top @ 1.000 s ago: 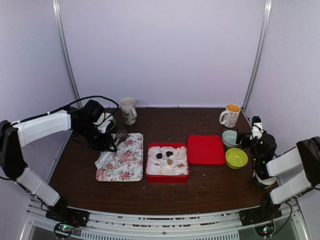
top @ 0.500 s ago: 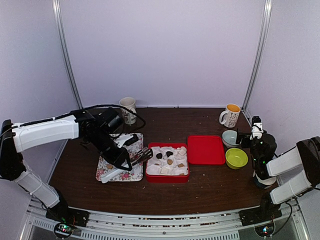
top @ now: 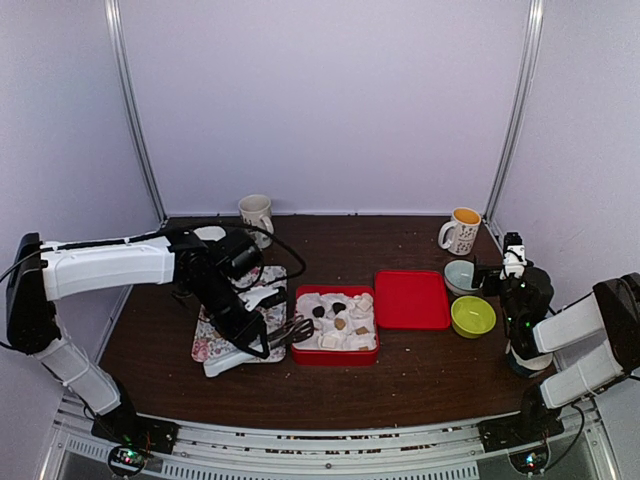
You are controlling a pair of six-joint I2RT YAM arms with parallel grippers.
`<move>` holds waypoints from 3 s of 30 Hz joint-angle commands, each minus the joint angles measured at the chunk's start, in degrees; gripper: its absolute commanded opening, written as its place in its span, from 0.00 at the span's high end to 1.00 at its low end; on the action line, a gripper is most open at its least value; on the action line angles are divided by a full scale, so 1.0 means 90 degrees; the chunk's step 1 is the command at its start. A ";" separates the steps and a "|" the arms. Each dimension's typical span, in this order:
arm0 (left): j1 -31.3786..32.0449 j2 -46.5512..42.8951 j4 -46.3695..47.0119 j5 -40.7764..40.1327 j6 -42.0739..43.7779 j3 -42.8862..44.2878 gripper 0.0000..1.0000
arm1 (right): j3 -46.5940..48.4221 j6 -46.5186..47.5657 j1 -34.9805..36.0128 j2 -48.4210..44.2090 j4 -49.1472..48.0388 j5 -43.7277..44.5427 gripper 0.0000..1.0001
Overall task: Pack the chocolate
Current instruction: Place the fake chocolate in the empty pocket of the box, then place the clamp on the plate.
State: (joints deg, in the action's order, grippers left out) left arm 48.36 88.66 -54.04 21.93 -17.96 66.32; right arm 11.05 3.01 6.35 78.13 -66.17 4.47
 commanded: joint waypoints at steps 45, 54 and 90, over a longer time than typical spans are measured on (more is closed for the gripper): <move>0.0076 -0.0088 0.0221 -0.0765 -0.0050 0.0257 0.62 | 0.0139 -0.0041 -0.0061 -0.0040 0.0018 -0.0057 0.00; -0.0163 -0.0696 0.1350 -0.1401 -0.0362 -0.0288 0.62 | 0.0143 -0.0031 -0.0057 -0.0048 0.0025 -0.0067 0.00; -0.1769 -0.0142 0.4478 -0.2878 -0.2380 -0.2114 0.63 | 0.0423 -0.0406 -0.0305 -0.0024 0.0520 0.0160 0.00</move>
State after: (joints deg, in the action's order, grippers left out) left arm 32.82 85.86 -18.81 -0.73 -37.39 47.42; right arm 13.63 -0.38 3.81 78.13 -62.26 6.17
